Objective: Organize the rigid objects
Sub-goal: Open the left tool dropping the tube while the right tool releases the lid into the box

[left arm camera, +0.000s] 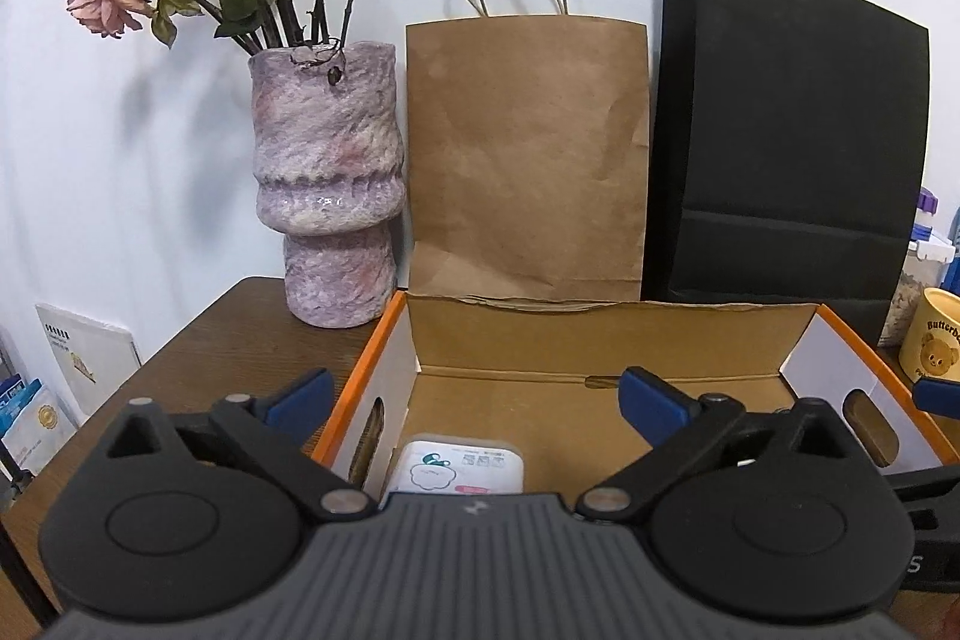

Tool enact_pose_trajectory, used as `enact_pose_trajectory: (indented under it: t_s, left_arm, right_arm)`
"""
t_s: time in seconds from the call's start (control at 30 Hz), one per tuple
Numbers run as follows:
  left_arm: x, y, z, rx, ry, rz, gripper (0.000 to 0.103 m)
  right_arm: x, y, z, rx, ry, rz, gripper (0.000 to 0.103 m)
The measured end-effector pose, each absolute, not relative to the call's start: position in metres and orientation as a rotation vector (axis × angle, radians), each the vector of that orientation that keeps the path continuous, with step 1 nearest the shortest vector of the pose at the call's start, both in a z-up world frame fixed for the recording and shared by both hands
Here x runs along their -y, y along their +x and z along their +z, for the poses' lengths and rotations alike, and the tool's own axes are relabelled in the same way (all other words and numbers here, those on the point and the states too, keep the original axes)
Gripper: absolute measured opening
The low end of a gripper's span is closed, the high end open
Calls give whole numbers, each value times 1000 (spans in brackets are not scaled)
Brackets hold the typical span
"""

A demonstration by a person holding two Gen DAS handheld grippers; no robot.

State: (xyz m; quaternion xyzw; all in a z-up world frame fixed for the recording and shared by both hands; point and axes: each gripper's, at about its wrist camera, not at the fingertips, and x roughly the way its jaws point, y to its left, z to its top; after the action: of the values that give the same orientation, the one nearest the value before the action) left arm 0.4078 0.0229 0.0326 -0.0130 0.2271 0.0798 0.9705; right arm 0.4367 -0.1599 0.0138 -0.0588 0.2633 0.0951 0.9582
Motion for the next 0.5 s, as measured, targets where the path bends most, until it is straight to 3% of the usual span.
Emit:
enact_pose_trajectory:
  t_s: [0.5]
  left_arm:
    - [-27, 400, 38, -447, -39, 163, 103]
  right_arm:
    - [158, 427, 22, -504, -112, 200, 103]
